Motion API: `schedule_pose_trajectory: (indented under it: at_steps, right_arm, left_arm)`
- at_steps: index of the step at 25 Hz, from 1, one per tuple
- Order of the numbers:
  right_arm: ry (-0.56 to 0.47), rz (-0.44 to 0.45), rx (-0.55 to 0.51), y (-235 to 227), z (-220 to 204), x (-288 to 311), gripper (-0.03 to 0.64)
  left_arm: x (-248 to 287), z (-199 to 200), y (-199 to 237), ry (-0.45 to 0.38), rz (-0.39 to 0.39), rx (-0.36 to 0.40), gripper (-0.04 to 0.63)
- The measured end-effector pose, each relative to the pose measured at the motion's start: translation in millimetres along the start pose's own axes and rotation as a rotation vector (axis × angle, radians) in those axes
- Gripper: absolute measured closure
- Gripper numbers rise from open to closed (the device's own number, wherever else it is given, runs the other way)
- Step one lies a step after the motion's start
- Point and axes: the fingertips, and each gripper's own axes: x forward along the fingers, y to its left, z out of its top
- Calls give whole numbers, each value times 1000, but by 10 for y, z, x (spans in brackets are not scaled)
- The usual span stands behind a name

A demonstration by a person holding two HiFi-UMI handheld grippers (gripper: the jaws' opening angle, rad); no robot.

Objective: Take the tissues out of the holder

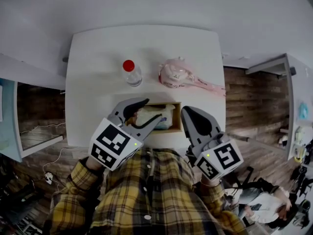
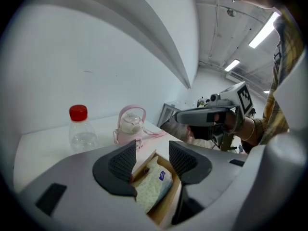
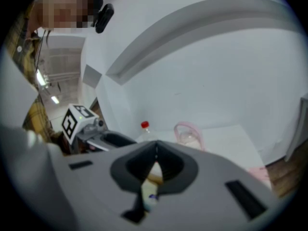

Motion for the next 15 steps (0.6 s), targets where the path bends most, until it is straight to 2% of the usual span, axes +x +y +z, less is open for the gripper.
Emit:
schedule_pose_trajectory:
  at_steps: [5, 9, 15]
  right_arm:
    - [13, -1, 22, -31, -82, -9, 604]
    - [20, -8, 40, -79, -136, -12, 604]
    - [29, -22, 65, -152, -208, -37, 604]
  left_arm:
    - [164, -368, -70, 155, -65, 44, 394]
    - [310, -630, -56, 257, -85, 81, 394]
    - [461, -1047, -80, 433, -129, 179, 394]
